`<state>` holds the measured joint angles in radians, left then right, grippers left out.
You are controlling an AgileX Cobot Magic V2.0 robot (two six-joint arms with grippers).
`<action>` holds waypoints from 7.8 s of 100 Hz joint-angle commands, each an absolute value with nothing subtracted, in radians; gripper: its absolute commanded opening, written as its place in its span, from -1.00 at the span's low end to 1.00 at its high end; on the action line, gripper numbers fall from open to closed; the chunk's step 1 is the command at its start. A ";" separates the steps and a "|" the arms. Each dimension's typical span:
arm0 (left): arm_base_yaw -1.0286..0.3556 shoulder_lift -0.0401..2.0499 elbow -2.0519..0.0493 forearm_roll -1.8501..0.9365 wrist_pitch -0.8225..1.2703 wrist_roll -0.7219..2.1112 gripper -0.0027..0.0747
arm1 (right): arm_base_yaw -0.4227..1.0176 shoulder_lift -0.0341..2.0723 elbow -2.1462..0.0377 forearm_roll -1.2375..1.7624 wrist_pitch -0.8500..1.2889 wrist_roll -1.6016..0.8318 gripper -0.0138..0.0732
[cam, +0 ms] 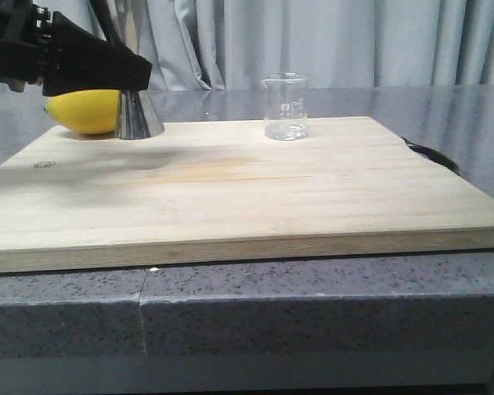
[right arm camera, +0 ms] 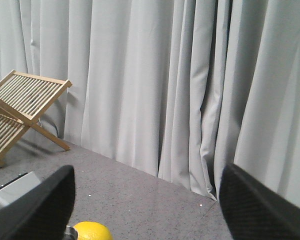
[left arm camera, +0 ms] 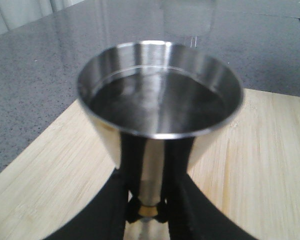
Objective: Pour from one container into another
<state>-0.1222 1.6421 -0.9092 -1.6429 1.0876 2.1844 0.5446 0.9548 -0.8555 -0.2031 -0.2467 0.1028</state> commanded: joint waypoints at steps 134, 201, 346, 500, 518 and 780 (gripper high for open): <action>-0.129 1.713 -0.940 -1.700 1.170 2.195 -0.88 | 0.550 0.934 -0.882 -0.203 -0.317 0.105 0.55; -0.129 1.711 -0.940 -1.708 1.196 2.166 0.24 | 0.550 0.934 -0.882 -0.203 -0.317 0.105 0.55; 0.340 1.099 -1.089 -1.864 0.460 1.750 0.29 | -0.219 0.934 -0.882 -0.116 -0.235 -0.014 0.55; -0.082 0.238 -0.232 -1.824 0.074 1.750 0.23 | -0.033 0.090 -0.353 -0.014 0.213 -0.007 0.01; -0.082 0.238 -0.217 -1.824 0.069 1.750 -0.27 | -0.033 0.090 -0.351 -0.014 0.188 -0.007 -0.41; -0.077 -0.031 0.010 0.037 -0.142 -0.220 -0.98 | -0.033 0.090 -0.350 -0.014 0.139 -0.007 -0.84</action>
